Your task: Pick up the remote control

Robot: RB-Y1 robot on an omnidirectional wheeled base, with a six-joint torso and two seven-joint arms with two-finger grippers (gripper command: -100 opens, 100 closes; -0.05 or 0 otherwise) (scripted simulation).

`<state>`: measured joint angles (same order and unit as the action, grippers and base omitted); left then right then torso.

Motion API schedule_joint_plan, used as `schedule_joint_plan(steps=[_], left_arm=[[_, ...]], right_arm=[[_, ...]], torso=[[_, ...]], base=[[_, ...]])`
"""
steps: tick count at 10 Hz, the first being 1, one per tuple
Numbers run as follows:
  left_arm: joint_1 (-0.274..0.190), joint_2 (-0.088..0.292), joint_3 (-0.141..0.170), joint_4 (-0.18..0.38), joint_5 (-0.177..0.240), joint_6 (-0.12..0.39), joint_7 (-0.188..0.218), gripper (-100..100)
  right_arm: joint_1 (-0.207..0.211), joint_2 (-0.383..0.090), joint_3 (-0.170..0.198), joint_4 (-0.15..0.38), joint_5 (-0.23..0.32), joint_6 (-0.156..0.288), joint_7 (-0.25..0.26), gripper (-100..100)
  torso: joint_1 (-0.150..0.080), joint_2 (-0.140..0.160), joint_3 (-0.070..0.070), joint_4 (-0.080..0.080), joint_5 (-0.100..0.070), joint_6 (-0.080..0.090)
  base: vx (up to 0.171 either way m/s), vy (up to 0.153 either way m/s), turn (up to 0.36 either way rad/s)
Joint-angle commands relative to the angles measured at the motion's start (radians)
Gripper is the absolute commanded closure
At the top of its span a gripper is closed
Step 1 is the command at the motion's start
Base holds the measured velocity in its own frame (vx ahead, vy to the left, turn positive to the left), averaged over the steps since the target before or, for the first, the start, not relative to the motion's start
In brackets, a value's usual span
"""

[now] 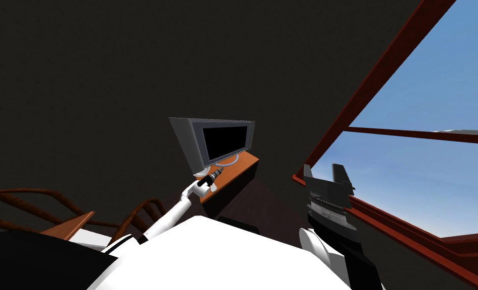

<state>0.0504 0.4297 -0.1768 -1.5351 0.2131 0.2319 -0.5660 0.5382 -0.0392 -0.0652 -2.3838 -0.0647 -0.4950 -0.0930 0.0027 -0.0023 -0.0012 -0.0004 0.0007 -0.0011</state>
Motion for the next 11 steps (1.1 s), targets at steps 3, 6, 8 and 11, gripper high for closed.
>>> schedule_joint_plan(steps=[3, 6, 8, 11], left_arm=[[-0.025, 0.034, -0.011, 0.078, 0.054, 0.107, -0.026, -100], [-0.037, 0.048, -0.016, 0.128, 0.079, 0.161, -0.035, -100], [-0.048, 0.063, -0.020, 0.171, 0.105, 0.209, -0.043, -100], [-0.065, 0.090, -0.029, 0.251, 0.158, 0.296, -0.054, -100]], right_arm=[[0.000, 0.000, 0.000, 0.000, 0.000, 0.000, 0.000, 0], [0.000, 0.000, 0.000, 0.000, 0.000, 0.000, 0.000, 0], [0.000, 0.000, 0.000, 0.000, 0.000, 0.000, 0.000, 0], [0.000, 0.000, 0.000, 0.000, 0.000, 0.000, 0.000, 0]], torso=[[0.000, 0.000, 0.000, 0.000, 0.000, 0.000], [0.000, -0.001, 0.000, 0.000, 0.000, 0.000], [-0.001, -0.001, -0.001, 0.000, 0.000, 0.000], [-0.001, -0.001, -0.001, 0.000, 0.000, 0.000]], base=[[0.011, 0.029, -0.099], [0.016, 0.025, -0.070], [0.025, 0.023, -0.092], [0.027, 0.021, -0.078]])
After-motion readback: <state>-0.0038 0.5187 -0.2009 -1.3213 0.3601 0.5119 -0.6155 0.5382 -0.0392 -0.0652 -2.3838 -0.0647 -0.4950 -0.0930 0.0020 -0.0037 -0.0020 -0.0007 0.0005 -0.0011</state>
